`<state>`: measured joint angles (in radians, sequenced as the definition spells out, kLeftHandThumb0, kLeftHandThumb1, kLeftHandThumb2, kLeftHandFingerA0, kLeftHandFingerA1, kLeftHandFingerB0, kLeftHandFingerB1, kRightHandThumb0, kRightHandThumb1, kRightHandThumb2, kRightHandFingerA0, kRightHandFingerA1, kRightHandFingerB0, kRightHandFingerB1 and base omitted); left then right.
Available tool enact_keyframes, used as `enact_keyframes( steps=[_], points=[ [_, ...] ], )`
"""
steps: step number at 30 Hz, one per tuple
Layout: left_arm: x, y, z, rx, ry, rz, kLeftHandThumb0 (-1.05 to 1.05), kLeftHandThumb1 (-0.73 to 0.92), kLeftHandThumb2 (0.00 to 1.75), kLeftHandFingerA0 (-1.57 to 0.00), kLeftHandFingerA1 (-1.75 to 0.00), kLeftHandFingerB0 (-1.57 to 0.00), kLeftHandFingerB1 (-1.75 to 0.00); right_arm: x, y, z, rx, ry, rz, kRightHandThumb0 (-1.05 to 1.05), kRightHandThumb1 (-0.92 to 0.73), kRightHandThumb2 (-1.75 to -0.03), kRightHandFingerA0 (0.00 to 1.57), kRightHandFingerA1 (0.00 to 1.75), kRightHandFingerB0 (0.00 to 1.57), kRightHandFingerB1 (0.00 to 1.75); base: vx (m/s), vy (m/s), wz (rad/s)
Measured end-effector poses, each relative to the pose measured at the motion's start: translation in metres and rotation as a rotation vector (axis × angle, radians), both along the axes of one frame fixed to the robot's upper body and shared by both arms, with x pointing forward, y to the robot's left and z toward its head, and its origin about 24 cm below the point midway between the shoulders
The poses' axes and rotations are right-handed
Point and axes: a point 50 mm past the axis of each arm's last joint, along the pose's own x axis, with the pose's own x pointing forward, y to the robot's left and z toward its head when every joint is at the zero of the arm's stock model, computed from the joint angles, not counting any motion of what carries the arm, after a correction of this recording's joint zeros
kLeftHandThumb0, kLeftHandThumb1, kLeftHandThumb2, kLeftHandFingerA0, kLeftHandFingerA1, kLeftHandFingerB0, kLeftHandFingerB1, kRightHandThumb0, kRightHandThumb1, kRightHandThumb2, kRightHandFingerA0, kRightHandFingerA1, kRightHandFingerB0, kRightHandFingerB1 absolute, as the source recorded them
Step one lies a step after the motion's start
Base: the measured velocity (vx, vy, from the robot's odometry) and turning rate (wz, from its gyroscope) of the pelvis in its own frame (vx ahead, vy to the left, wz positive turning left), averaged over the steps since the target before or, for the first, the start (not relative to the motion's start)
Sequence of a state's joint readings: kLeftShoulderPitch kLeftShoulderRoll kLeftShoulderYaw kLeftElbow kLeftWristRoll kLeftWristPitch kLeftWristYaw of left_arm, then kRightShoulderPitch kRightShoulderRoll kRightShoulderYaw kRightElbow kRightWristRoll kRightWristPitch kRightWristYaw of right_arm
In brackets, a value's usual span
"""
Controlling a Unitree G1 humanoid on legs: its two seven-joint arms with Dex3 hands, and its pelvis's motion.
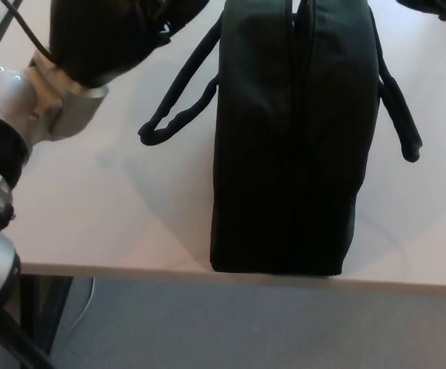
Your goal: A lunch bag is kept on the middle of the desk and the robot uses both its hands to grab the opening of the bag from the left and right and moves its hands away from each other to spread the bag open
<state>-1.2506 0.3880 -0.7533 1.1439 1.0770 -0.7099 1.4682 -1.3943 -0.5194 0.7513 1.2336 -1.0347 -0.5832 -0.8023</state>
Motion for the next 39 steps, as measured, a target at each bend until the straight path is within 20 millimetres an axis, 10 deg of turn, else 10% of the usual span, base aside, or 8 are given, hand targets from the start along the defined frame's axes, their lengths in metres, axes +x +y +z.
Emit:
enact_keyframes(
  steps=[39],
  points=[
    [-0.012, 0.008, -0.051, 0.012, 0.088, -0.048, -0.01, 0.54, 0.56, -0.27, -0.31, -0.09, -0.27, -0.02, -0.009, -0.004, -0.029, -0.006, 0.154, -0.45, -0.43, -0.67, 0.38, 0.42, 0.3, 0.39, 0.0, 0.0, 0.0]
  ],
)
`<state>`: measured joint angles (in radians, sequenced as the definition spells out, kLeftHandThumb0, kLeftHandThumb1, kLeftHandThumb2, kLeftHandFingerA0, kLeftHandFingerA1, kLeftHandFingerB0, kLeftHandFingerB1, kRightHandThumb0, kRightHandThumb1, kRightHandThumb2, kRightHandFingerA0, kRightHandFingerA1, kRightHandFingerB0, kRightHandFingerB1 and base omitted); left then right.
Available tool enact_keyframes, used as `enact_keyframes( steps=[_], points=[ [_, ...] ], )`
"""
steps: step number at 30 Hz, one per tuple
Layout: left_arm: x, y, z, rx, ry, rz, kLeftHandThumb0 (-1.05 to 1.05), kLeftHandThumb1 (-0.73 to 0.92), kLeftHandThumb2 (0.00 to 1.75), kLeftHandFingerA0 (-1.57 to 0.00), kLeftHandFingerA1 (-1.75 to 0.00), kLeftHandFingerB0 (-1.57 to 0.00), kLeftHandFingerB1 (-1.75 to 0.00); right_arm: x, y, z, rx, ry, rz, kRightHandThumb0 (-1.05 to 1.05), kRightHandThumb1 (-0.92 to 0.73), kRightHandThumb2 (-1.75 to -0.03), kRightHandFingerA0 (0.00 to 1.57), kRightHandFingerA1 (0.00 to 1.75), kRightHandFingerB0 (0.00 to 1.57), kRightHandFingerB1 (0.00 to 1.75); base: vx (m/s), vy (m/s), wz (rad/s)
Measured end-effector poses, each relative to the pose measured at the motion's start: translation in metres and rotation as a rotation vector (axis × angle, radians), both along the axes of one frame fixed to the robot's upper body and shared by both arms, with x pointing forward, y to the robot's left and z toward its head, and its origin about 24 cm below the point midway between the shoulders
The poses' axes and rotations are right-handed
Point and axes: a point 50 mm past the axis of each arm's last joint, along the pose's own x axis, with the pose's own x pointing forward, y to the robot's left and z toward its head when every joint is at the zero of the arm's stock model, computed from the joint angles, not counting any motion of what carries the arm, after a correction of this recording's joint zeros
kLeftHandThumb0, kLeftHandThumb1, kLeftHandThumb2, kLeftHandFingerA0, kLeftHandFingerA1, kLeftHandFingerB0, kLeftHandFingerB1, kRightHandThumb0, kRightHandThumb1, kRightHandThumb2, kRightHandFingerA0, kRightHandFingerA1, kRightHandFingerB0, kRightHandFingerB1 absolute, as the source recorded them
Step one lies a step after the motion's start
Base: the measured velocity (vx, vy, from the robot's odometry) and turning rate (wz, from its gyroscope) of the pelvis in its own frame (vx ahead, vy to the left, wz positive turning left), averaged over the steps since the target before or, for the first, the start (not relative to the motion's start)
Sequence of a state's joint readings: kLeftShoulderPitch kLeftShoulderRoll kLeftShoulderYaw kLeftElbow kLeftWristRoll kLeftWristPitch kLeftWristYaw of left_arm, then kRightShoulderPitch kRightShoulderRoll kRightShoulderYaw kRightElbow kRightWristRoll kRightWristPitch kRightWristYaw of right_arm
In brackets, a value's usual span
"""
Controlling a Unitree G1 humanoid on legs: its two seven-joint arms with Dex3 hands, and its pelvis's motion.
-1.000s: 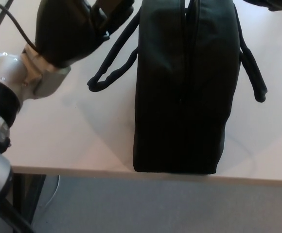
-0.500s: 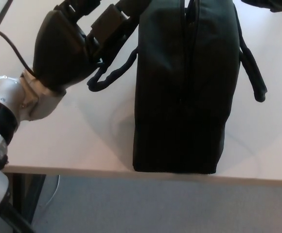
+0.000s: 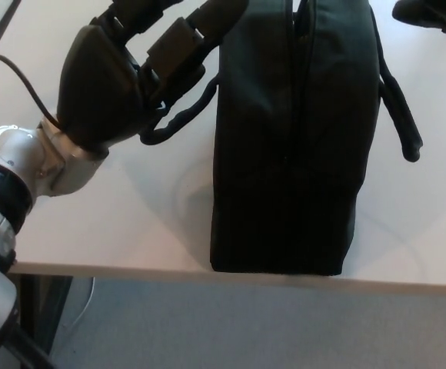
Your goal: A lunch bag is kept on the middle of the desk and the robot uses both its hands to grab the opening of the bag from the left and right and moves its hands away from each other to spread the bag open
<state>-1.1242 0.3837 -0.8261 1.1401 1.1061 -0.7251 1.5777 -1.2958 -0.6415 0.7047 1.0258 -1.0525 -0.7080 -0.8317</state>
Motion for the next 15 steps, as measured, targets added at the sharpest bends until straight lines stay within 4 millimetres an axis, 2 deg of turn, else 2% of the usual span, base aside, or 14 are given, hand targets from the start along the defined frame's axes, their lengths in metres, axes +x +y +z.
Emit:
enact_keyframes(
  steps=[5, 6, 8, 9, 12, 13, 14, 15],
  points=[
    [0.0, -0.001, 0.0, 0.002, 0.001, -0.002, 0.01, 0.53, 0.56, -0.29, -0.32, -0.08, -0.28, -0.007, -0.007, -0.019, -0.016, 0.044, 0.017, -0.45, -0.39, -0.64, 0.4, 0.41, 0.36, 0.4, 0.0, 0.0, 0.0],
    [0.0, -0.001, 0.0, 0.003, 0.001, -0.002, 0.06, 0.5, 0.59, -0.25, -0.32, -0.1, -0.25, -0.008, -0.008, -0.022, -0.017, 0.052, 0.022, -0.39, -0.48, -0.55, 0.47, 0.34, 0.45, 0.34, 0.0, 0.0, 0.0],
    [0.0, 0.0, 0.0, 0.005, 0.004, 0.0, 0.06, 0.5, 0.59, -0.25, -0.32, -0.1, -0.25, -0.012, -0.01, -0.032, -0.018, 0.07, 0.035, -0.39, -0.48, -0.55, 0.47, 0.34, 0.45, 0.34, 0.0, 0.0, 0.0],
    [0.0, 0.001, -0.001, 0.008, 0.006, 0.003, 0.02, 0.54, 0.56, -0.29, -0.31, -0.13, -0.31, -0.014, -0.011, -0.037, -0.019, 0.078, 0.042, -0.44, -0.39, -0.64, 0.44, 0.42, 0.37, 0.4, 0.0, 0.0, 0.0],
    [0.0, 0.002, -0.001, 0.012, 0.007, 0.009, 0.06, 0.53, 0.55, -0.31, -0.31, -0.14, -0.3, -0.017, -0.012, -0.041, -0.014, 0.085, 0.055, -0.42, -0.4, -0.64, 0.45, 0.42, 0.41, 0.41, 0.0, 0.0, 0.0],
    [0.0, 0.003, -0.001, 0.012, 0.007, 0.009, 0.06, 0.53, 0.55, -0.31, -0.31, -0.14, -0.3, -0.017, -0.012, -0.042, -0.012, 0.087, 0.057, -0.42, -0.4, -0.64, 0.45, 0.42, 0.41, 0.41, 0.0, 0.0, 0.0],
    [0.0, 0.004, -0.001, 0.015, 0.009, 0.013, 0.08, 0.51, 0.56, -0.32, -0.32, -0.17, -0.31, -0.018, -0.011, -0.044, -0.008, 0.092, 0.064, -0.33, -0.45, -0.54, 0.49, 0.36, 0.46, 0.35, 0.0, 0.0, 0.0],
    [0.0, 0.004, -0.001, 0.015, 0.009, 0.014, 0.08, 0.5, 0.56, -0.32, -0.33, -0.17, -0.31, -0.018, -0.011, -0.044, -0.007, 0.093, 0.065, -0.33, -0.46, -0.55, 0.48, 0.36, 0.46, 0.35, 0.0, 0.0, 0.0]
  ],
)
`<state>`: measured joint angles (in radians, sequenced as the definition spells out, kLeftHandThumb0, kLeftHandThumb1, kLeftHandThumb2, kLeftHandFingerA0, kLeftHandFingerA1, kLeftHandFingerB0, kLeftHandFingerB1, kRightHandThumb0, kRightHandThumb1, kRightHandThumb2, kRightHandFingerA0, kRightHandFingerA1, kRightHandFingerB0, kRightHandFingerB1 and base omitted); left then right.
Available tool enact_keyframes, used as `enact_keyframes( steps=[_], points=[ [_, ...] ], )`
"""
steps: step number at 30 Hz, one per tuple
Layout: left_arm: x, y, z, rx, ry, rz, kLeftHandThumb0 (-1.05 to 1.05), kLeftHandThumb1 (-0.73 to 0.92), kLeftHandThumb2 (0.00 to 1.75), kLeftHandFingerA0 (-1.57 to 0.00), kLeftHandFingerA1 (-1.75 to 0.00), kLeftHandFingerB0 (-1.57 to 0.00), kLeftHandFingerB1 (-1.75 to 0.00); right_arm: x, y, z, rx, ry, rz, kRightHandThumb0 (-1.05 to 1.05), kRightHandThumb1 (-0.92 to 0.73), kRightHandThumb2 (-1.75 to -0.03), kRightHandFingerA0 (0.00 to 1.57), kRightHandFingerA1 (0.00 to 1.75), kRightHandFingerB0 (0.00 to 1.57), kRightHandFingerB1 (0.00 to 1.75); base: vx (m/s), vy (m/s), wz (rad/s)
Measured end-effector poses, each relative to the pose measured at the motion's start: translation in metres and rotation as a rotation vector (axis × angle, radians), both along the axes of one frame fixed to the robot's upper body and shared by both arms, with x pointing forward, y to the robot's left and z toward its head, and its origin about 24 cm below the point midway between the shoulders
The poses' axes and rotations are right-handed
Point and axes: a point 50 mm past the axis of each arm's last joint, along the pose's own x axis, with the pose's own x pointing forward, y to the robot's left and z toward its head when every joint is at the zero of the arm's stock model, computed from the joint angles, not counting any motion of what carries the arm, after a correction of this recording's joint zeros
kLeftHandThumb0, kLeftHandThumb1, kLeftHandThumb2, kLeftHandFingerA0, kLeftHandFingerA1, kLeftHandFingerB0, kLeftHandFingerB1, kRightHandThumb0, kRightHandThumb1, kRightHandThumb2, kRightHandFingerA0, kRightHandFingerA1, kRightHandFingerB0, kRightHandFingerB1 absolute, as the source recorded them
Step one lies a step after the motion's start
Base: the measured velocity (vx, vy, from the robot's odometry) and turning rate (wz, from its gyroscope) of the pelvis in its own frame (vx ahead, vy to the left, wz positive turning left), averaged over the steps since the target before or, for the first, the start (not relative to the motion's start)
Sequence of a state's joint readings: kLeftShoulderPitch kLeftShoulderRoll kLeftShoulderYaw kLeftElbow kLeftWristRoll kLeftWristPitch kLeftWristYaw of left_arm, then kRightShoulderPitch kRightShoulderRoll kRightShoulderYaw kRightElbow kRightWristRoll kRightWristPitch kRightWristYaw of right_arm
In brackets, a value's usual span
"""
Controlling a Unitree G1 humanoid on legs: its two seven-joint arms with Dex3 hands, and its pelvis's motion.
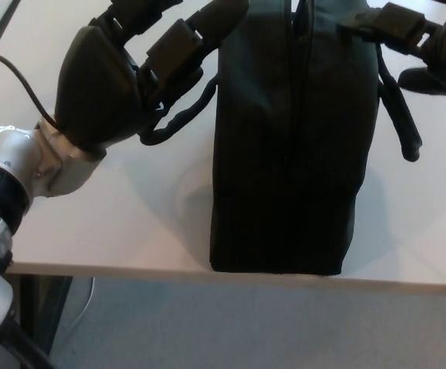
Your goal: A lunch bag is kept on the middle of the desk and the robot uses both its hands to grab the opening of the bag from the left and right and moves its hands away from each other to spread the bag open
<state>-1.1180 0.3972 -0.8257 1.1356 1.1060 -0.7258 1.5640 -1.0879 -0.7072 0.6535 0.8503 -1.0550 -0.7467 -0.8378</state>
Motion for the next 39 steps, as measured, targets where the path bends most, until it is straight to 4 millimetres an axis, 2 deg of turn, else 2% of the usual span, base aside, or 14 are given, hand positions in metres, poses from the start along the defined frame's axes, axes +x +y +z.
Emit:
enact_keyframes(
  steps=[6, 8, 9, 10, 16, 20, 25, 26, 27, 30, 32, 33, 37, 39],
  points=[
    [0.0, 0.002, -0.002, 0.01, 0.003, 0.005, 0.02, 0.36, 0.87, -0.24, -0.54, -0.08, -0.48, -0.002, 0.002, -0.001, 0.003, 0.001, 0.02, -0.34, -0.49, -0.55, 0.48, 0.36, 0.45, 0.35, 0.0, 0.0, 0.0],
    [0.0, 0.002, -0.002, 0.017, 0.005, 0.005, 0.01, 0.57, 0.6, -0.36, -0.36, -0.18, -0.31, -0.002, 0.004, -0.001, -0.001, -0.002, 0.027, -0.33, -0.47, -0.55, 0.49, 0.36, 0.46, 0.35, 0.0, 0.0, 0.0],
    [0.0, 0.002, -0.003, 0.019, 0.006, 0.004, 0.01, 0.4, 0.93, -0.26, -0.55, -0.12, -0.5, -0.002, 0.004, 0.0, -0.001, -0.003, 0.03, -0.33, -0.46, -0.54, 0.48, 0.36, 0.45, 0.35, 0.0, 0.0, 0.0],
    [0.0, 0.002, -0.003, 0.02, 0.006, 0.004, 0.01, 0.57, 0.63, -0.38, -0.4, -0.2, -0.33, -0.002, 0.005, 0.0, -0.002, -0.003, 0.031, -0.33, -0.46, -0.54, 0.48, 0.36, 0.45, 0.35, 0.0, 0.0, 0.0],
    [-0.001, 0.001, -0.002, 0.021, 0.006, 0.0, 0.03, 0.37, 0.89, -0.22, -0.54, -0.09, -0.49, -0.002, 0.007, 0.0, -0.005, -0.002, 0.037, -0.33, -0.47, -0.55, 0.5, 0.36, 0.47, 0.35, 0.0, 0.0, 0.0],
    [0.0, 0.0, -0.003, 0.026, 0.01, 0.0, 0.06, 0.52, 0.63, -0.36, -0.38, -0.21, -0.32, -0.002, 0.009, -0.001, -0.013, -0.005, 0.043, -0.33, -0.48, -0.55, 0.51, 0.36, 0.47, 0.35, 0.0, 0.0, 0.0],
    [-0.001, 0.0, -0.004, 0.025, 0.013, -0.002, 0.07, 0.37, 0.91, -0.23, -0.54, -0.1, -0.49, -0.001, 0.013, -0.001, -0.027, -0.01, 0.05, -0.44, -0.39, -0.64, 0.47, 0.43, 0.41, 0.41, 0.0, 0.0, 0.0],
    [-0.001, 0.0, -0.004, 0.025, 0.014, -0.002, 0.08, 0.51, 0.65, -0.36, -0.38, -0.2, -0.32, -0.001, 0.013, -0.001, -0.032, -0.012, 0.05, -0.36, -0.45, -0.54, 0.51, 0.36, 0.46, 0.35, 0.0, 0.0, 0.0],
    [-0.001, 0.0, -0.004, 0.025, 0.014, -0.002, 0.06, 0.37, 0.9, -0.24, -0.54, -0.13, -0.5, -0.001, 0.014, -0.001, -0.035, -0.014, 0.05, -0.35, -0.49, -0.56, 0.48, 0.36, 0.45, 0.35, 0.0, 0.0, 0.0],
    [-0.001, 0.0, -0.005, 0.025, 0.016, -0.002, 0.05, 0.35, 0.87, -0.25, -0.54, -0.16, -0.5, 0.0, 0.015, -0.002, -0.054, -0.019, 0.052, -0.34, -0.52, -0.57, 0.49, 0.36, 0.46, 0.35, 0.0, 0.0, 0.0],
    [-0.001, -0.001, -0.005, 0.025, 0.016, -0.003, 0.08, 0.52, 0.59, -0.35, -0.37, -0.25, -0.32, 0.0, 0.017, -0.003, -0.072, -0.027, 0.052, -0.34, -0.52, -0.56, 0.48, 0.36, 0.46, 0.35, 0.0, 0.0, 0.0],
    [-0.001, -0.001, -0.005, 0.026, 0.017, -0.004, 0.08, 0.38, 0.91, -0.23, -0.54, -0.16, -0.51, 0.001, 0.017, -0.003, -0.079, -0.031, 0.052, -0.35, -0.5, -0.56, 0.45, 0.35, 0.44, 0.35, 0.0, 0.0, 0.0],
    [-0.001, -0.002, -0.006, 0.025, 0.018, -0.005, 0.1, 0.38, 0.93, -0.19, -0.52, -0.11, -0.49, 0.002, 0.019, -0.004, -0.102, -0.042, 0.047, -0.35, -0.57, -0.58, 0.43, 0.34, 0.41, 0.34, 0.0, 0.0, 0.0],
    [-0.001, -0.002, -0.006, 0.026, 0.019, -0.004, 0.09, 0.51, 0.65, -0.34, -0.35, -0.2, -0.32, 0.003, 0.019, -0.004, -0.11, -0.048, 0.045, -0.35, -0.58, -0.58, 0.42, 0.34, 0.41, 0.34, 0.0, 0.0, 0.0]
  ],
)
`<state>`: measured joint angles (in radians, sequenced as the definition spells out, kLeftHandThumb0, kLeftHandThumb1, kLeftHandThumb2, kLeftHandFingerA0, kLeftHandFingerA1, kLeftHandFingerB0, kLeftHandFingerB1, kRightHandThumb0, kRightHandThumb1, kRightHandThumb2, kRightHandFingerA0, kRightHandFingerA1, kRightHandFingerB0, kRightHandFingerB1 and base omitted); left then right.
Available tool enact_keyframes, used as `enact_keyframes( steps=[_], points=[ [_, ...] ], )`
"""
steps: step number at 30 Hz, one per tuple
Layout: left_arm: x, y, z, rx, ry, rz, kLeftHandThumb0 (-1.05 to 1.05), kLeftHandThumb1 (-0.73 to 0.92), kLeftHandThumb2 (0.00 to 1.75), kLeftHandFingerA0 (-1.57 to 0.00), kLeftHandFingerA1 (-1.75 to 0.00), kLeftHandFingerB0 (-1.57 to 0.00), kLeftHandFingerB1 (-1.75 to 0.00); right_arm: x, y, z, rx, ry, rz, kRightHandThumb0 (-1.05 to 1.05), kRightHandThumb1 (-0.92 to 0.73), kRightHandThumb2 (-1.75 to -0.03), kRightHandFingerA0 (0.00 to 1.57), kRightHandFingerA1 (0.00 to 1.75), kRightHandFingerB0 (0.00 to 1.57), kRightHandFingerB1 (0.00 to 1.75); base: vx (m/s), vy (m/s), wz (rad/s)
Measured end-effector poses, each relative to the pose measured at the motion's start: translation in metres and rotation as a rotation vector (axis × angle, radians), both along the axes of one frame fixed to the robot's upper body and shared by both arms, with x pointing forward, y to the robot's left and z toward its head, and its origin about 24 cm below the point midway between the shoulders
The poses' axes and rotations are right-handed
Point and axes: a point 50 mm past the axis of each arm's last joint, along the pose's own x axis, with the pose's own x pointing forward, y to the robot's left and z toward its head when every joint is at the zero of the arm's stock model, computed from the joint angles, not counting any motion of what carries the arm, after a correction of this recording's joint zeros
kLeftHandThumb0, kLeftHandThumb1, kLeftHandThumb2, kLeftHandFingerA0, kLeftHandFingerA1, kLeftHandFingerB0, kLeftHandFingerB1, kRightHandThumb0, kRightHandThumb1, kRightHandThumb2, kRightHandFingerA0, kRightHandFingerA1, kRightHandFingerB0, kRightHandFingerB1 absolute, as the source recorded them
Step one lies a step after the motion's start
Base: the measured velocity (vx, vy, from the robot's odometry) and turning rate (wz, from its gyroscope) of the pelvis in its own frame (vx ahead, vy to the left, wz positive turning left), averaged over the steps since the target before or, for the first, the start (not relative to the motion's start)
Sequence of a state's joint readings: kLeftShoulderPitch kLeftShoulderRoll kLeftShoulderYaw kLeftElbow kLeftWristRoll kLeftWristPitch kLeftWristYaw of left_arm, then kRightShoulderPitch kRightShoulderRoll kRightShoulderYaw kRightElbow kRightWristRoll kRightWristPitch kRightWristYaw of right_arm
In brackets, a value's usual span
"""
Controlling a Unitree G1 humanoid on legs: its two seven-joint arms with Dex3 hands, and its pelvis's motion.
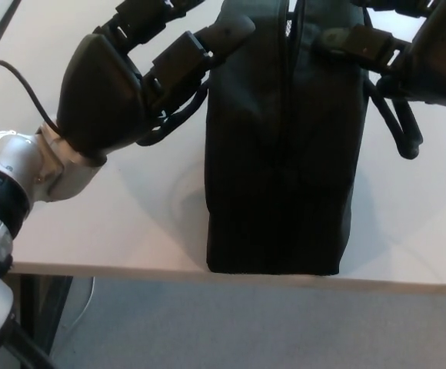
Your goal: A lunch bag is kept on the middle of the desk and the robot uses both its hands to grab the opening of the bag from the left and right and moves its hands away from each other to spread the bag open
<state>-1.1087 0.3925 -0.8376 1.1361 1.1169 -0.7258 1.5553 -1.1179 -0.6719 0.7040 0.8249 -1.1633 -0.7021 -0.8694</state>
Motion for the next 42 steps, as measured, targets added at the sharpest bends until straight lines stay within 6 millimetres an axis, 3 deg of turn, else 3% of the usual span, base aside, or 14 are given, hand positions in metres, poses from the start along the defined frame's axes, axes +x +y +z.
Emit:
enact_keyframes(
  steps=[1, 2, 3, 5, 6, 11, 12, 13, 16, 18, 20, 21, 30, 42],
  points=[
    [0.0, 0.0, 0.0, 0.0, 0.001, 0.001, 0.08, 0.36, 0.89, -0.22, -0.53, -0.12, -0.5, 0.0, 0.0, 0.0, -0.006, -0.003, -0.001, -0.35, -0.58, -0.58, 0.4, 0.33, 0.42, 0.34, 0.0, 0.0, 0.0],
    [0.0, 0.0, 0.0, 0.001, 0.002, 0.001, 0.08, 0.36, 0.89, -0.22, -0.53, -0.12, -0.5, 0.001, 0.001, 0.001, -0.012, -0.008, -0.001, -0.35, -0.58, -0.58, 0.4, 0.33, 0.42, 0.34, 0.0, 0.0, 0.0],
    [0.0, 0.0, -0.001, 0.002, 0.003, 0.002, 0.07, 0.51, 0.61, -0.35, -0.35, -0.23, -0.33, 0.001, 0.001, 0.002, -0.017, -0.013, -0.001, -0.36, -0.58, -0.59, 0.43, 0.34, 0.49, 0.36, 0.0, 0.0, 0.0],
    [0.0, 0.0, -0.001, 0.005, 0.005, 0.003, 0.08, 0.5, 0.62, -0.34, -0.35, -0.24, -0.33, 0.001, 0.002, 0.005, -0.023, -0.022, 0.0, -0.33, -0.56, -0.57, 0.46, 0.35, 0.54, 0.37, 0.0, 0.0, 0.0],
    [0.0, 0.001, -0.001, 0.007, 0.006, 0.004, 0.08, 0.36, 0.91, -0.22, -0.54, -0.16, -0.51, 0.001, 0.002, 0.005, -0.026, -0.024, 0.001, -0.33, -0.53, -0.56, 0.46, 0.35, 0.58, 0.38, 0.0, 0.0, 0.0],
    [0.001, 0.002, -0.003, 0.019, 0.019, 0.019, 0.11, 0.38, 0.93, -0.22, -0.54, -0.22, -0.53, 0.003, 0.002, 0.004, -0.031, -0.02, -0.001, -0.35, -0.5, -0.55, 0.48, 0.36, 0.56, 0.38, 0.0, 0.0, 0.0],
    [0.001, 0.002, -0.003, 0.022, 0.022, 0.022, 0.11, 0.38, 0.92, -0.22, -0.53, -0.21, -0.52, 0.003, 0.002, 0.004, -0.031, -0.019, -0.001, -0.37, -0.52, -0.56, 0.45, 0.36, 0.53, 0.37, 0.0, 0.0, 0.0],
    [0.001, 0.003, -0.003, 0.025, 0.025, 0.026, 0.08, 0.53, 0.61, -0.37, -0.36, -0.33, -0.34, 0.003, 0.002, 0.004, -0.032, -0.018, 0.001, -0.4, -0.58, -0.58, 0.42, 0.36, 0.47, 0.36, 0.0, 0.0, 0.0],
    [0.002, 0.004, -0.004, 0.034, 0.037, 0.041, 0.08, 0.53, 0.61, -0.37, -0.36, -0.33, -0.34, 0.002, 0.003, 0.005, -0.035, -0.016, 0.003, -0.43, -0.58, -0.58, 0.39, 0.36, 0.43, 0.34, 0.0, 0.0, 0.0],
    [0.003, 0.005, -0.005, 0.039, 0.046, 0.052, 0.08, 0.36, 0.92, -0.24, -0.55, -0.26, -0.54, 0.002, 0.004, 0.005, -0.044, -0.016, 0.005, -0.41, -0.5, -0.56, 0.49, 0.36, 0.5, 0.35, 0.0, 0.0, 0.0],
    [0.004, 0.007, -0.006, 0.043, 0.057, 0.068, 0.09, 0.36, 0.93, -0.22, -0.54, -0.24, -0.54, 0.003, 0.005, 0.007, -0.05, -0.019, 0.005, -0.41, -0.52, -0.56, 0.49, 0.36, 0.51, 0.36, 0.0, 0.0, 0.0],
    [0.004, 0.008, -0.007, 0.043, 0.061, 0.073, 0.1, 0.5, 0.68, -0.34, -0.35, -0.31, -0.34, 0.003, 0.005, 0.007, -0.052, -0.019, 0.004, -0.39, -0.53, -0.56, 0.51, 0.36, 0.53, 0.36, 0.0, 0.0, 0.0],
    [0.001, 0.01, -0.017, 0.035, 0.089, 0.08, 0.1, 0.48, 0.75, -0.31, -0.34, -0.26, -0.33, 0.004, 0.002, 0.01, -0.023, 0.0, -0.015, -0.37, -0.55, -0.57, 0.48, 0.36, 0.48, 0.36, 0.0, 0.0, 0.0],
    [-0.007, 0.003, -0.03, 0.084, 0.064, 0.002, 0.06, 0.51, 0.56, -0.43, -0.34, -0.34, -0.33, 0.006, 0.0, 0.012, 0.034, 0.023, -0.024, -0.32, -0.49, -0.55, 0.53, 0.37, 0.47, 0.36, 0.0, 0.0, 0.0]
  ],
)
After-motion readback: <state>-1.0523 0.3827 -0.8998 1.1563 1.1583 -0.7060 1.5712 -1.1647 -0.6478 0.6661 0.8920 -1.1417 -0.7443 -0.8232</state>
